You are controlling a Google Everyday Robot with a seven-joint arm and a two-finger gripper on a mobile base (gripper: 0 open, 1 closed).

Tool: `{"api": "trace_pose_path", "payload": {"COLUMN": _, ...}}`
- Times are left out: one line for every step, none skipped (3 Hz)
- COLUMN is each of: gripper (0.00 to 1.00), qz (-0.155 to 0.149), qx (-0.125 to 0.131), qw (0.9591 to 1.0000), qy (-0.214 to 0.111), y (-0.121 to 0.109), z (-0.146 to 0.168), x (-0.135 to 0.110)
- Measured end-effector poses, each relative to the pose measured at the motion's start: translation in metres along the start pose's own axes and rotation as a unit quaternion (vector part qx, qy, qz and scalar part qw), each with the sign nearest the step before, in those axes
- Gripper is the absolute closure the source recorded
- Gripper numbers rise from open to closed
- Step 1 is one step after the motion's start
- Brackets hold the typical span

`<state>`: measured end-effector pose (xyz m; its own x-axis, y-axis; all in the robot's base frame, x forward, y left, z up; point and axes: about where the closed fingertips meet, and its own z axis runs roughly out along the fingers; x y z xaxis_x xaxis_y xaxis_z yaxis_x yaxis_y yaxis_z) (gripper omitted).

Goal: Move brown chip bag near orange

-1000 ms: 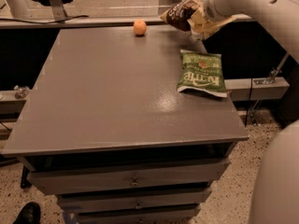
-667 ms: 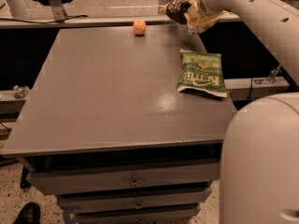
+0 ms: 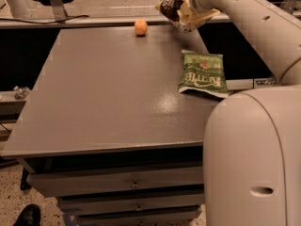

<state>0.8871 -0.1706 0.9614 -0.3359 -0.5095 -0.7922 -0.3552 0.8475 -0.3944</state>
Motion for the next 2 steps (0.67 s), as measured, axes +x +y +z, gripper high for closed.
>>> {"api": "trace_pose_path", "payload": {"gripper": 1.00, "qz": 0.009, "qx": -0.015, "qw": 0.9998, "qy": -0.003, "y": 0.017, "z": 0.005, "x": -0.007}}
{"api": "trace_pose_path", "payload": {"gripper": 1.00, "qz": 0.017, "qx": -0.025, "qw": 0.9995, "qy": 0.001, "y": 0.029, "z": 0.011, "x": -0.005}}
